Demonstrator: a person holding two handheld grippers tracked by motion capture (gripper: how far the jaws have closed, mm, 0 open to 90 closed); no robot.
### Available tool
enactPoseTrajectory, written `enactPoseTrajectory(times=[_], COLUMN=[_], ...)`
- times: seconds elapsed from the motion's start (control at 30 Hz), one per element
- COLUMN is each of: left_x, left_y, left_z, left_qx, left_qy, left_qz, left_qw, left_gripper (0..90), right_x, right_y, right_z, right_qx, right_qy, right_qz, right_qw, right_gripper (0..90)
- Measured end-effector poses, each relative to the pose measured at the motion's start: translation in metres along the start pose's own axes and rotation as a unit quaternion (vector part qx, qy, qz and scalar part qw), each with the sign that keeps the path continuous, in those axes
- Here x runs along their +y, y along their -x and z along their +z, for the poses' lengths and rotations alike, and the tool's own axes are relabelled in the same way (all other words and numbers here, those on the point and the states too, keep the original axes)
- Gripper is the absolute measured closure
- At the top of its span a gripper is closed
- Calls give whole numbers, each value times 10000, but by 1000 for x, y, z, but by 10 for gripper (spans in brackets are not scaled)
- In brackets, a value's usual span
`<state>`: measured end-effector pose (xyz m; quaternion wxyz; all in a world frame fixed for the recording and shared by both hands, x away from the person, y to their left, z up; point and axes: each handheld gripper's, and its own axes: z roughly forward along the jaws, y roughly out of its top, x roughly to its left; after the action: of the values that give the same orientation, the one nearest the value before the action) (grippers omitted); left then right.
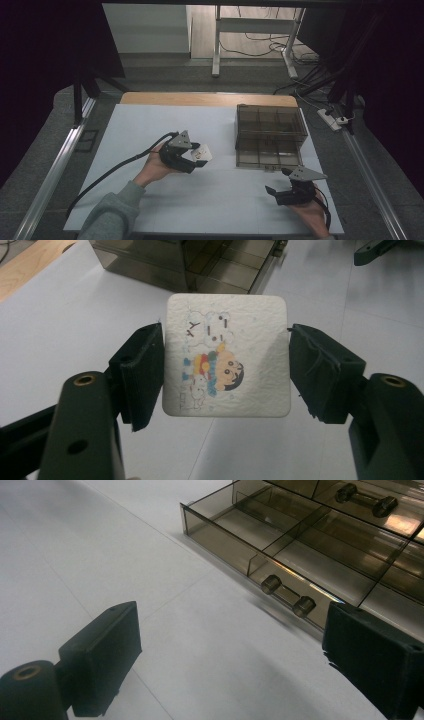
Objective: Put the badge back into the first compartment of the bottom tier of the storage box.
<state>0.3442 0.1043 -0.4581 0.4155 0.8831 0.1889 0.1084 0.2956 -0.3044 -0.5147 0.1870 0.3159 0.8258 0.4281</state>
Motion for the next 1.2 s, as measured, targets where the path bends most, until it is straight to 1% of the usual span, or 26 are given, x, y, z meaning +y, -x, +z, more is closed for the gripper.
enactPoseTrajectory(times=[0.23,0.4,0.6,0.67,0.7,0.8,1.2], left_x=[7,10,14,16,17,20,27], left_y=[4,5,7,8,9,10,13], left_z=[6,11,15,17,17,19,30], left_qx=[-49,-86,-138,-210,-222,-198,-255], left_qy=[16,31,68,122,134,129,154], left_qz=[81,53,69,42,61,91,93], left_qw=[10000,9999,9999,9997,9996,9997,9995], left_gripper=[329,330,329,329,329,329,329], right_x=[0,0,0,0,0,0,0], right_y=[0,0,0,0,0,0,0], right_z=[0,0,0,0,0,0,-1], right_qx=[0,-14,-9,-5,-10,-6,-2], right_qy=[1,5,13,26,17,30,42], right_qz=[-2,-2,-2,6,-1,5,10], right_qw=[10000,10000,10000,10000,10000,10000,10000], right_gripper=[82,82,82,82,82,82,82])
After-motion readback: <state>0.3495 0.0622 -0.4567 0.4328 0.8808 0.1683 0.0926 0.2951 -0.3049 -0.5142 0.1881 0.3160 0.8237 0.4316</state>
